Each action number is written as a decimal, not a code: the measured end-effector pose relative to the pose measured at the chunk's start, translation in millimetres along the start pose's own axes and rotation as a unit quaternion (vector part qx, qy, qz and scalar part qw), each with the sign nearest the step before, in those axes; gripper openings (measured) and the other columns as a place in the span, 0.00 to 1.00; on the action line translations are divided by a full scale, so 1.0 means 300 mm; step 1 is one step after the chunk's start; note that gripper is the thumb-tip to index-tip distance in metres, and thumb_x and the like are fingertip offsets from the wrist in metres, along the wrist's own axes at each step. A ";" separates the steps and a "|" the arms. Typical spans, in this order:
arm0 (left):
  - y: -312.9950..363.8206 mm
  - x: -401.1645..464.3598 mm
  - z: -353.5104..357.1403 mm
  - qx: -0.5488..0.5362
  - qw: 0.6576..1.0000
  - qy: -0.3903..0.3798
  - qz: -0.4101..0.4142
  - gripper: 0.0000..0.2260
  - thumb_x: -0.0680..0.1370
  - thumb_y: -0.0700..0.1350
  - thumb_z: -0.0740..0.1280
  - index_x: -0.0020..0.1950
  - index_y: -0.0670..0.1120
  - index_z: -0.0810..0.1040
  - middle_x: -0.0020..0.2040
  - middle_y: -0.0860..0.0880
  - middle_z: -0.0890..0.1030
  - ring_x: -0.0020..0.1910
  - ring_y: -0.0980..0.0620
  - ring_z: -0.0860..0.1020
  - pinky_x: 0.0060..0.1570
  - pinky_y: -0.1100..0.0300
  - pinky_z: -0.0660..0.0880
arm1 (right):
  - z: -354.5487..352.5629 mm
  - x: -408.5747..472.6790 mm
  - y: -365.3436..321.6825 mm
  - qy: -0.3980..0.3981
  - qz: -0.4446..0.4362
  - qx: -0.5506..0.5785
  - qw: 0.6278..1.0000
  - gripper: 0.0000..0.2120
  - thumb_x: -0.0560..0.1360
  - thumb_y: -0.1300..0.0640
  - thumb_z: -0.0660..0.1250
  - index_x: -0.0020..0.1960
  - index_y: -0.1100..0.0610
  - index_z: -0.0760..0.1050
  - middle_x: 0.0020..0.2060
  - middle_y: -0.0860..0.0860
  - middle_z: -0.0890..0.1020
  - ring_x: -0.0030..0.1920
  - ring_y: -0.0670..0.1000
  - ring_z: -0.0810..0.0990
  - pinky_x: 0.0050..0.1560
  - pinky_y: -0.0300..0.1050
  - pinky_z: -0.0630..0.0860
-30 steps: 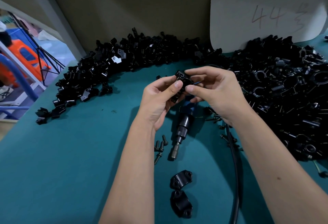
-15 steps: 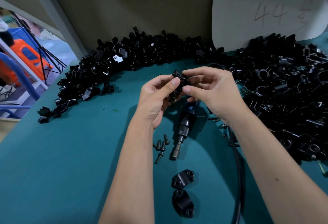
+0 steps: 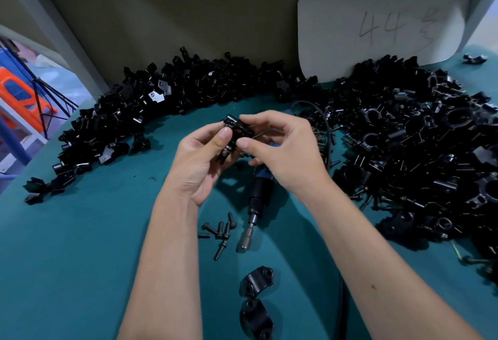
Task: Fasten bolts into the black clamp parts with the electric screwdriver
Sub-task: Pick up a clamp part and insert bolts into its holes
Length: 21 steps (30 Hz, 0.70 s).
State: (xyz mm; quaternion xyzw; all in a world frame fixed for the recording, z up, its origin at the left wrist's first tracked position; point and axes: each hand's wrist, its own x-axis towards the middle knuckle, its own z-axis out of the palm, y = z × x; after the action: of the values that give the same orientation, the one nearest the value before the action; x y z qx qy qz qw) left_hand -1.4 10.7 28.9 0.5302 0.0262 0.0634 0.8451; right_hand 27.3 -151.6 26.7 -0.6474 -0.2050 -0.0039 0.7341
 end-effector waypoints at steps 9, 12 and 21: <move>-0.028 0.005 0.036 -0.019 1.000 0.006 0.022 0.06 0.74 0.42 0.71 0.42 0.49 0.88 0.43 0.49 0.87 0.41 0.54 0.85 0.42 0.61 0.82 | -0.028 0.007 -0.012 0.001 0.003 -0.030 1.000 0.15 0.73 0.65 0.78 0.58 0.55 0.85 0.46 0.54 0.87 0.42 0.51 0.86 0.36 0.45 0.83; -0.043 0.011 0.059 -0.034 0.999 0.019 0.018 0.04 0.74 0.42 0.72 0.44 0.47 0.87 0.43 0.48 0.87 0.40 0.53 0.85 0.42 0.61 0.82 | -0.069 0.018 -0.033 -0.018 0.017 -0.061 0.998 0.15 0.74 0.58 0.79 0.59 0.52 0.84 0.47 0.54 0.85 0.40 0.51 0.86 0.36 0.51 0.85; -0.082 0.037 0.129 -0.063 0.995 0.078 0.002 0.12 0.70 0.42 0.76 0.52 0.42 0.84 0.47 0.43 0.86 0.40 0.47 0.86 0.41 0.61 0.82 | -0.323 0.155 -0.072 -0.070 0.151 -0.553 0.816 0.14 0.75 0.68 0.74 0.54 0.51 0.87 0.51 0.51 0.86 0.49 0.51 0.84 0.54 0.44 0.80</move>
State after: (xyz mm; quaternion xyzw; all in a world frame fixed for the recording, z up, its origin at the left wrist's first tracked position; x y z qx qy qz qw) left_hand 15.8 -32.8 24.0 0.4690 0.0869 0.1082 0.8722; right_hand 92.6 -235.2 54.1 -0.9656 -0.1193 0.0399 0.2275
